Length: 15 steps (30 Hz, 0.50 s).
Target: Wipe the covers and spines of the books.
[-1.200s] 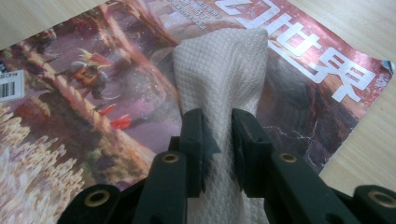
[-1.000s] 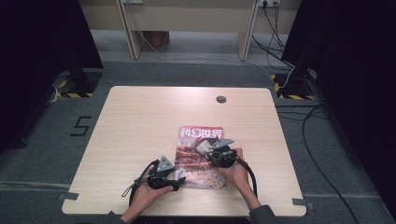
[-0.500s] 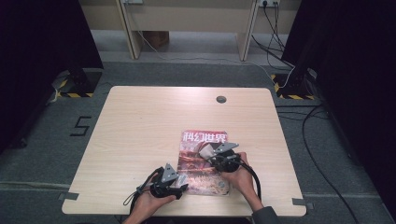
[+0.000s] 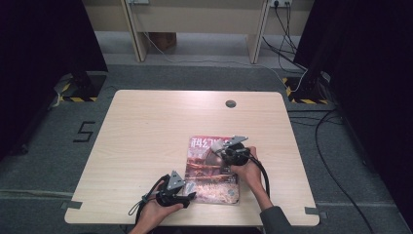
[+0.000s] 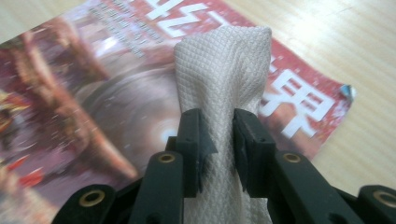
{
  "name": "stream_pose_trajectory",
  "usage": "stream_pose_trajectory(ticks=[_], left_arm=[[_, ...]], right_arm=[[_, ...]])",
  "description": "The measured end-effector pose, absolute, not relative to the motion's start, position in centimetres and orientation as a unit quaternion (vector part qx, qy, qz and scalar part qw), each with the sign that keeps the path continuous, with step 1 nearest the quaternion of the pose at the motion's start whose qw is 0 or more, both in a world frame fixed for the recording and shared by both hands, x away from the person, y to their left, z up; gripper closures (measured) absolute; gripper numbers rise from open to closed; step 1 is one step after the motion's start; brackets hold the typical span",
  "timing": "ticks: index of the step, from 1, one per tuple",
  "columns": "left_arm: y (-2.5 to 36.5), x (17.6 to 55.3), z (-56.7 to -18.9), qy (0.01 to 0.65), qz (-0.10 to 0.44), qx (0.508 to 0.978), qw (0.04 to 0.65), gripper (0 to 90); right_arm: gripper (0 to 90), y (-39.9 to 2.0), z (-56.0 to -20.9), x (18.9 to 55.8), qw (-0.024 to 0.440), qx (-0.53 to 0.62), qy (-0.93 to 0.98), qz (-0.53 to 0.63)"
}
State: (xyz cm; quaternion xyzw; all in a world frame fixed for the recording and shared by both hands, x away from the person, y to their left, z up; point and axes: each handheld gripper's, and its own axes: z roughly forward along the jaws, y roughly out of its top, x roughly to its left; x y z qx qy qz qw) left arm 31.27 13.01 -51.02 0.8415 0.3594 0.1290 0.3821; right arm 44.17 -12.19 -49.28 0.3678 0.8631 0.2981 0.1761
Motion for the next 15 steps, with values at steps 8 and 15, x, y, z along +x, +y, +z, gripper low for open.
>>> stream_pose_trajectory(ticks=[8, 15], left_arm=[[13.0, 31.3, -51.0, 0.362, 0.13, 0.841, 0.38, 36.9], [13.0, 31.4, -51.0, 0.362, 0.134, 0.842, 0.377, 34.8]], right_arm=[[73.1, -13.2, -49.4, 45.8, 0.191, 0.379, 0.856, 0.296], [73.1, -14.5, -49.5, 46.9, 0.207, 0.399, 0.843, 0.295]])
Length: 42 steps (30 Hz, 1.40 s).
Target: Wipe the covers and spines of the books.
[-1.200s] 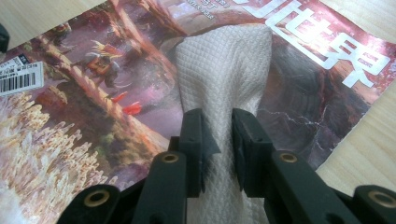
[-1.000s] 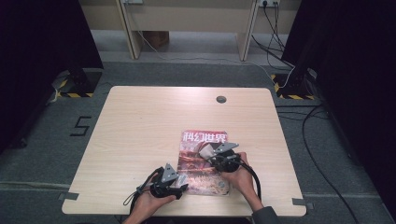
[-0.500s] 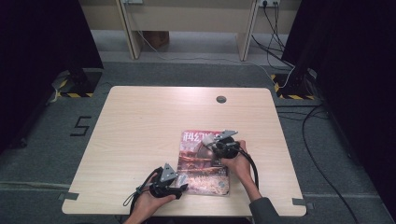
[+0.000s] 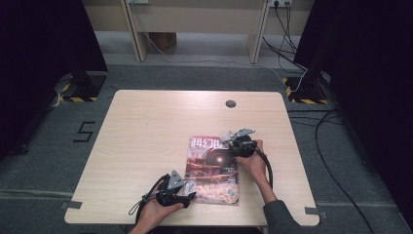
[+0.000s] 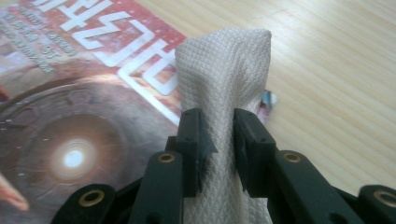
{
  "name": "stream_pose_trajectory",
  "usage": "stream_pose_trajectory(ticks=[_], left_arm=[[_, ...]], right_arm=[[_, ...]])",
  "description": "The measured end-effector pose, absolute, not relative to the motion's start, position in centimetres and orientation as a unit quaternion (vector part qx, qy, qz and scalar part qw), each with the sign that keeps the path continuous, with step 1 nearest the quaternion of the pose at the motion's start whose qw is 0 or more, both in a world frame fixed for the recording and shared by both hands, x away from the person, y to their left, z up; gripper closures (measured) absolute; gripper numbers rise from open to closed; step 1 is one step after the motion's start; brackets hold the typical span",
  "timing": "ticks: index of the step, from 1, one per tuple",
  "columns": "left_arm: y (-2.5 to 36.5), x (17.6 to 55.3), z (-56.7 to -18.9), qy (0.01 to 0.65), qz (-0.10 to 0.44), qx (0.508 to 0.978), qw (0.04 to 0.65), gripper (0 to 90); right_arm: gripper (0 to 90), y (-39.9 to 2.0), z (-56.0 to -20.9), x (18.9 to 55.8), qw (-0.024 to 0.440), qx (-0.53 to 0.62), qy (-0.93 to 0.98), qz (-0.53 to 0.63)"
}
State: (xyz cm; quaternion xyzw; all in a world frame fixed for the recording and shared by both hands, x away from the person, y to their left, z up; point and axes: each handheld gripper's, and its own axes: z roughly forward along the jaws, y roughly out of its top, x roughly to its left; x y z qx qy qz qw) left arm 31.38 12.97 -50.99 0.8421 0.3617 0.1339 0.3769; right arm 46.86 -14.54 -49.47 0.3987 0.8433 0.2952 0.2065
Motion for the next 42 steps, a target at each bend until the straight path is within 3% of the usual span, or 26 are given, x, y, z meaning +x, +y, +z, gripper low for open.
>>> stream_pose_trajectory(ticks=[13, 23, 27, 36, 42], left_arm=[[12.9, 31.3, -51.0, 0.355, 0.141, 0.845, 0.375, 34.1], [12.9, 31.3, -51.0, 0.354, 0.142, 0.845, 0.375, 34.0], [13.0, 31.4, -51.0, 0.356, 0.138, 0.844, 0.376, 33.3], [13.0, 31.5, -51.0, 0.356, 0.137, 0.844, 0.377, 32.3], [13.1, 31.6, -51.1, 0.36, 0.133, 0.842, 0.379, 31.1]], right_arm=[[74.0, -12.9, -49.5, 46.3, 0.212, 0.361, 0.86, 0.292], [74.1, -15.3, -49.8, 48.2, 0.219, 0.415, 0.83, 0.302], [75.0, -14.6, -49.7, 47.9, 0.239, 0.398, 0.839, 0.284], [74.4, -12.0, -49.7, 47.0, 0.217, 0.352, 0.86, 0.299], [74.0, -13.9, -49.8, 48.0, 0.229, 0.381, 0.845, 0.299]])
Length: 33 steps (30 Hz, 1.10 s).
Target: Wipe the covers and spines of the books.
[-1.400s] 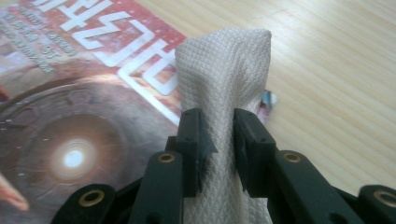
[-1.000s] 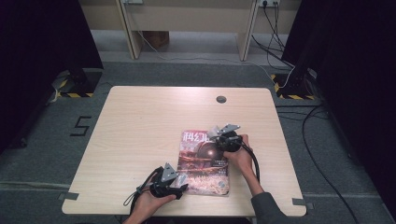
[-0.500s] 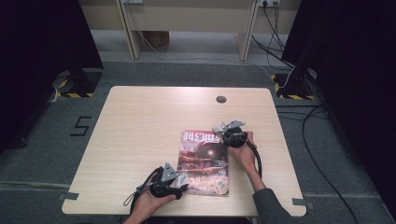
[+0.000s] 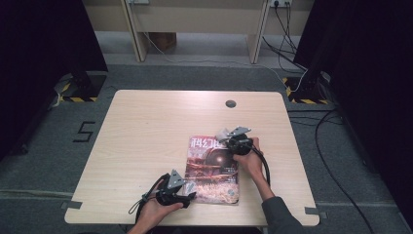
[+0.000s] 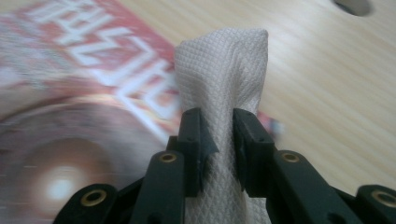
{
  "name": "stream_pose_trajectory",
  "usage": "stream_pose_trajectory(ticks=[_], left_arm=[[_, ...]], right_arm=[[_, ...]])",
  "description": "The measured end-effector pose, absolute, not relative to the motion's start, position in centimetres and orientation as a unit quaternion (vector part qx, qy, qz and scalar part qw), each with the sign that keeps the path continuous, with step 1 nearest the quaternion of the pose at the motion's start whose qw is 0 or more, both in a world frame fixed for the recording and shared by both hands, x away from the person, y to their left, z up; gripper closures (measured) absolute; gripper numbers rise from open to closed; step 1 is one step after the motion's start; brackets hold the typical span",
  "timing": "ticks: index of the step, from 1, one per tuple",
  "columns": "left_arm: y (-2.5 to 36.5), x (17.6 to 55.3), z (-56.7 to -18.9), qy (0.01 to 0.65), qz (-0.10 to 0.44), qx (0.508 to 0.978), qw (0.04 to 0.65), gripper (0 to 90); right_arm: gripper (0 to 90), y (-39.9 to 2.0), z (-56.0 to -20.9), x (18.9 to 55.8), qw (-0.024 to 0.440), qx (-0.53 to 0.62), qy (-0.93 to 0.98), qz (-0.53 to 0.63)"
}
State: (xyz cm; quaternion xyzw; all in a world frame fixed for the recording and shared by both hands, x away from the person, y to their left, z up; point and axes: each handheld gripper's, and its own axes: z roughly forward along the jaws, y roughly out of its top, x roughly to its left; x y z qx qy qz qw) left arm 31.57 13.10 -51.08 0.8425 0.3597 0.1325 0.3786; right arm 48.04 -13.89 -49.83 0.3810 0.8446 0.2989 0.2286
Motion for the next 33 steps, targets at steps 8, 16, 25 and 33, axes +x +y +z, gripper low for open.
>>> stream_pose_trajectory(ticks=[8, 16, 25, 33], left_arm=[[13.0, 31.5, -51.1, 0.357, 0.137, 0.843, 0.377, 31.0], [13.0, 31.5, -51.0, 0.353, 0.139, 0.846, 0.374, 30.7], [13.0, 31.6, -51.1, 0.355, 0.143, 0.845, 0.374, 28.2], [13.0, 31.5, -51.1, 0.358, 0.145, 0.843, 0.375, 26.8]], right_arm=[[74.5, -14.8, -49.9, 48.2, 0.239, 0.401, 0.833, 0.297], [74.3, -12.3, -50.0, 47.0, 0.21, 0.359, 0.852, 0.319], [71.8, -11.9, -50.0, 46.9, 0.213, 0.361, 0.852, 0.314], [69.7, -13.1, -50.0, 47.4, 0.202, 0.388, 0.84, 0.32]])
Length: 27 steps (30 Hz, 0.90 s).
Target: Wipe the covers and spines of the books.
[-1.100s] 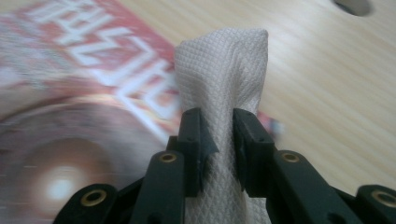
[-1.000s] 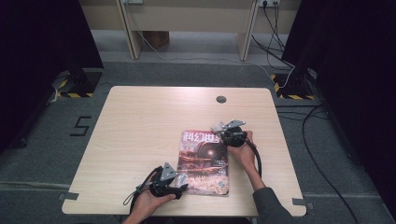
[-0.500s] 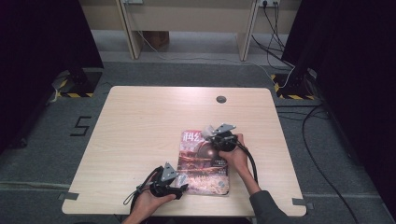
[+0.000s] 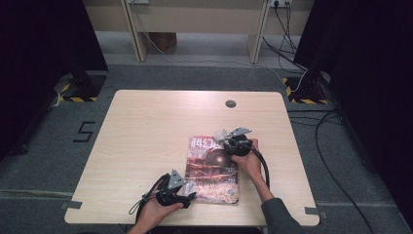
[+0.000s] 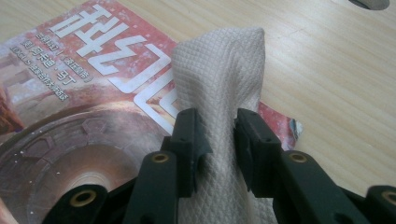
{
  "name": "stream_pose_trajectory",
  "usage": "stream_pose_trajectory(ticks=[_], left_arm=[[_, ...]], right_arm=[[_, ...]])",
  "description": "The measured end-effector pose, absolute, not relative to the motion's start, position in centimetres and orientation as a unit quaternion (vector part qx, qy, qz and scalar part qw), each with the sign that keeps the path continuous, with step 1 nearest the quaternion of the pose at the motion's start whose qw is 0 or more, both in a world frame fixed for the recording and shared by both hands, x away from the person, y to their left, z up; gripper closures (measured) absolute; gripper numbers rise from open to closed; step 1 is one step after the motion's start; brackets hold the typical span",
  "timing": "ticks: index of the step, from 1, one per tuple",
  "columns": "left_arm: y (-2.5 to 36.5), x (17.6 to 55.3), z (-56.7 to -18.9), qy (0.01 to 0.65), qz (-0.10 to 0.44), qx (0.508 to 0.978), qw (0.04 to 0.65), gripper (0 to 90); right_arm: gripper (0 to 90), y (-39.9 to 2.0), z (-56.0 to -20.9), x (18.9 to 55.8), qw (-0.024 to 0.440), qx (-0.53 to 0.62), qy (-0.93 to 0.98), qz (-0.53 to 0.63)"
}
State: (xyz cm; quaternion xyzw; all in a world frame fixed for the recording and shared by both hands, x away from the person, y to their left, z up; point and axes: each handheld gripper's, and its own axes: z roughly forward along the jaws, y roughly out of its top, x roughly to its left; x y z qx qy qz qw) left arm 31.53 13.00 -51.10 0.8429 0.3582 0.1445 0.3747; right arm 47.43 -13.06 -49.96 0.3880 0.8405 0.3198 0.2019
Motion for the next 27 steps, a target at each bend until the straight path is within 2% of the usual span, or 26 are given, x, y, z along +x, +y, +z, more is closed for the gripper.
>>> stream_pose_trajectory(ticks=[6, 11, 17, 23, 27], left_arm=[[13.02, 31.58, -51.1, 0.359, 0.144, 0.843, 0.374, 26.0], [13.0, 31.55, -51.1, 0.359, 0.146, 0.843, 0.374, 26.0], [12.98, 31.55, -51.1, 0.357, 0.146, 0.843, 0.374, 26.0], [12.99, 31.57, -51.09, 0.356, 0.146, 0.844, 0.373, 25.9], [13.03, 31.62, -51.1, 0.36, 0.144, 0.843, 0.373, 24.8]], right_arm=[[70.5, -13.05, -49.86, 47.45, 0.188, 0.39, 0.841, 0.323], [68.1, -12.73, -49.7, 47.2, 0.161, 0.391, 0.843, 0.332], [65.0, -13.22, -49.06, 47.43, 0.157, 0.409, 0.826, 0.354], [74.6, -13.49, -49.75, 47.53, 0.149, 0.402, 0.835, 0.345], [75.9, -12.77, -49.66, 47.12, 0.151, 0.39, 0.843, 0.338]])
